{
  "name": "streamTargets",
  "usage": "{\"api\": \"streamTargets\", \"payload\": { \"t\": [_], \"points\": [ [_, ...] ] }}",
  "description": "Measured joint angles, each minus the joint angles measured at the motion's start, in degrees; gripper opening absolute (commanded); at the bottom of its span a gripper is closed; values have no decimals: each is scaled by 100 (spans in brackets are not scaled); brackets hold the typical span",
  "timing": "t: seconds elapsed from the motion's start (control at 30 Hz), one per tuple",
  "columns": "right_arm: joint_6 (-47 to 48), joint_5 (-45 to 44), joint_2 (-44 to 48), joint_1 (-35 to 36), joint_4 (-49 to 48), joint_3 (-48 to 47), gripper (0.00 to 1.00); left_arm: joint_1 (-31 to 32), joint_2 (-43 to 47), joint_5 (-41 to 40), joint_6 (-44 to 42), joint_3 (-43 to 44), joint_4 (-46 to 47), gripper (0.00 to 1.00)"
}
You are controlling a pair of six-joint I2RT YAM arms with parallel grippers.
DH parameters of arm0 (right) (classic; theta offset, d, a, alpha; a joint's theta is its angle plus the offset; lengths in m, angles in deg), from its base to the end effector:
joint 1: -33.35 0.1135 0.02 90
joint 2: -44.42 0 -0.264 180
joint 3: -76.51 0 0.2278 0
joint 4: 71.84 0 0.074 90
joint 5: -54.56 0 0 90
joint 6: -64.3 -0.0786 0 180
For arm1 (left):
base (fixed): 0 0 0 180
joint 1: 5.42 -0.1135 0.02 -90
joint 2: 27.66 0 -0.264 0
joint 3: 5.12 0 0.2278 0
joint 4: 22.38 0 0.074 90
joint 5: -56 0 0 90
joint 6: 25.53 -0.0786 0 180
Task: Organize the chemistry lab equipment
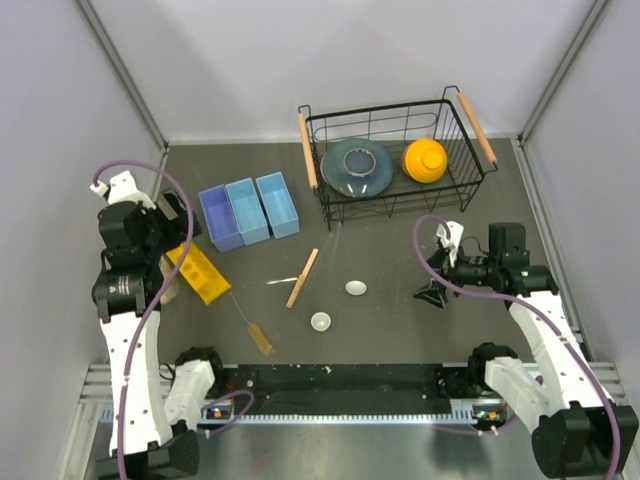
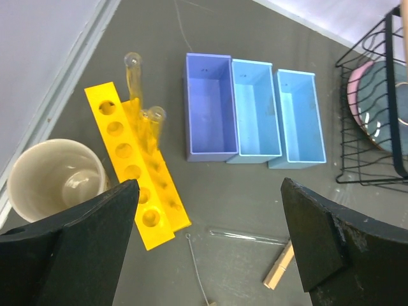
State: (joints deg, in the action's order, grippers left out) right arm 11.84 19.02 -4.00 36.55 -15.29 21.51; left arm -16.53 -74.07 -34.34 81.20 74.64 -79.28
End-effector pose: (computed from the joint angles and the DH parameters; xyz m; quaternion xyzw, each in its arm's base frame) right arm 0.1443 0.0721 0.2454 -0.4376 0.7287 0.3209 0.4177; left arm 0.1649 0.0329 0.3690 -0.2028 0.8116 -0.0244 0.5474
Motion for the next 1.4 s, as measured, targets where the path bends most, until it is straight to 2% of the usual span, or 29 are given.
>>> {"api": "streamTargets", "payload": {
  "t": [0.23, 0.53, 0.83, 0.9, 1.13, 1.27, 1.4],
  "points": [
    [66, 0, -85, 0, 24, 0, 87, 0, 385, 428, 157, -122, -133, 99],
    [146, 7, -210, 0, 33, 9, 87, -2, 1060, 1163, 428, -640, -219, 99],
    [304, 57, -470, 170, 227, 24, 89, -2, 1335, 1668, 614, -1185, -216, 99],
    [389, -72, -634, 431, 361, -107, 89, 0, 1410, 1762, 629, -1290, -212, 99],
    [483, -863, -1561, 2118, 649, -1311, 89, 0, 1580, 2015, 817, -1436, -258, 99],
    [415, -1436, -2498, 3123, 643, -2291, 89, 0, 1593, 1939, 1174, -1436, -302, 99],
    [330, -1965, -3620, 4019, 658, -3344, 88, -2, 1631, 1480, 1685, -1421, -437, 99]
  ]
}}
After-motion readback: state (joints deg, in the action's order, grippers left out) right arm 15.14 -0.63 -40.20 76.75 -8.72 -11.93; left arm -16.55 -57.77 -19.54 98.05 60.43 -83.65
